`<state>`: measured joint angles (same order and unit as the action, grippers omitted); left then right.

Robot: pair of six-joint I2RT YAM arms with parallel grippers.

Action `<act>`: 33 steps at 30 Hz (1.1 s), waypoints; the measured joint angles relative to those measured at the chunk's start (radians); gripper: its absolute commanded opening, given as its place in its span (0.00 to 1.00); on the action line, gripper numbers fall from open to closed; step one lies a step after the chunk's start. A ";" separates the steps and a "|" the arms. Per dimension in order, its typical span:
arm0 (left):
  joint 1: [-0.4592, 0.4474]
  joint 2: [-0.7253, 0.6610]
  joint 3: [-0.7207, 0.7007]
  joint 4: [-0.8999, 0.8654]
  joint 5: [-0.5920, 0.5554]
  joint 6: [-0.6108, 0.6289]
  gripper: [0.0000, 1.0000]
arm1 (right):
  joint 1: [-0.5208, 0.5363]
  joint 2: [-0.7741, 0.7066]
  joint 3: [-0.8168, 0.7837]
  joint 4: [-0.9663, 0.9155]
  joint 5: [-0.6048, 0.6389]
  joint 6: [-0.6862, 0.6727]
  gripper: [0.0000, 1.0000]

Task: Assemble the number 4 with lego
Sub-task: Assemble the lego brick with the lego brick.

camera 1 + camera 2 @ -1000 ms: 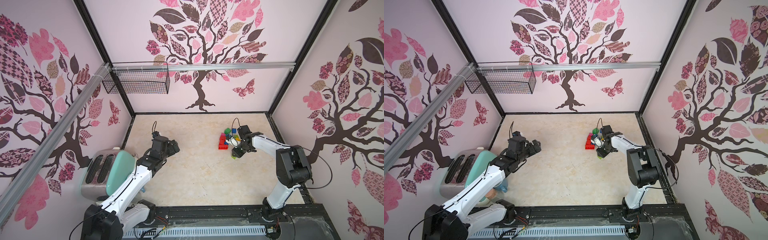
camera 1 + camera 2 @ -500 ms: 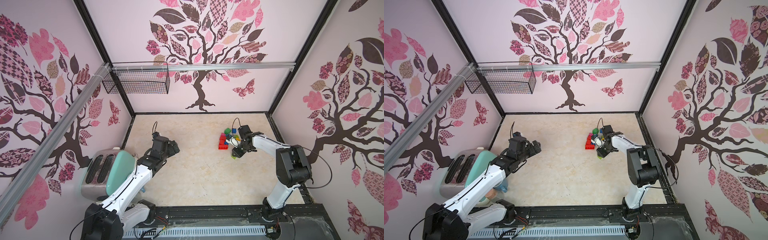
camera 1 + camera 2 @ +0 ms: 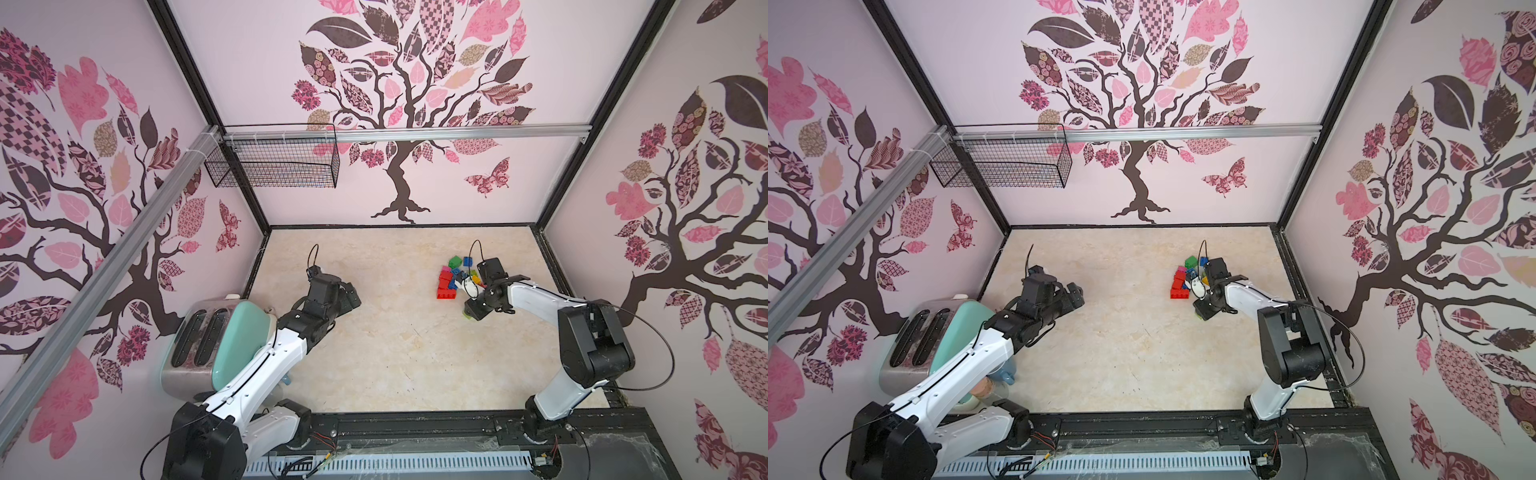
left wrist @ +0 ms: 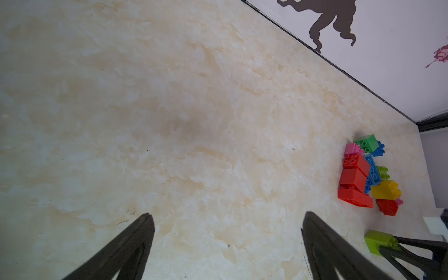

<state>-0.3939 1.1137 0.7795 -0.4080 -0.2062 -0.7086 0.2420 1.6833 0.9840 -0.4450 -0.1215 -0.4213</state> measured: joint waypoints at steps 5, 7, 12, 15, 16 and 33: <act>-0.011 0.021 0.000 -0.015 -0.011 -0.003 0.98 | 0.038 -0.011 0.005 -0.006 0.053 0.134 0.00; -0.020 0.036 0.000 -0.019 -0.011 -0.006 0.98 | 0.083 -0.026 -0.009 0.002 0.080 0.241 0.00; -0.033 0.055 0.000 0.000 0.013 -0.011 0.98 | 0.205 -0.086 -0.072 0.025 0.112 0.529 0.00; -0.037 0.064 0.000 0.018 0.035 -0.010 0.98 | 0.286 -0.098 -0.078 0.011 0.165 0.667 0.00; -0.039 0.069 0.000 0.024 0.040 -0.009 0.98 | 0.315 -0.097 -0.074 0.003 0.183 0.711 0.00; -0.103 0.160 0.000 0.069 0.156 0.033 0.98 | 0.517 -0.001 0.051 0.021 0.307 1.016 0.31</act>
<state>-0.4973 1.2739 0.7792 -0.3389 -0.0502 -0.6758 0.7586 1.6821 1.0351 -0.4240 0.1856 0.5945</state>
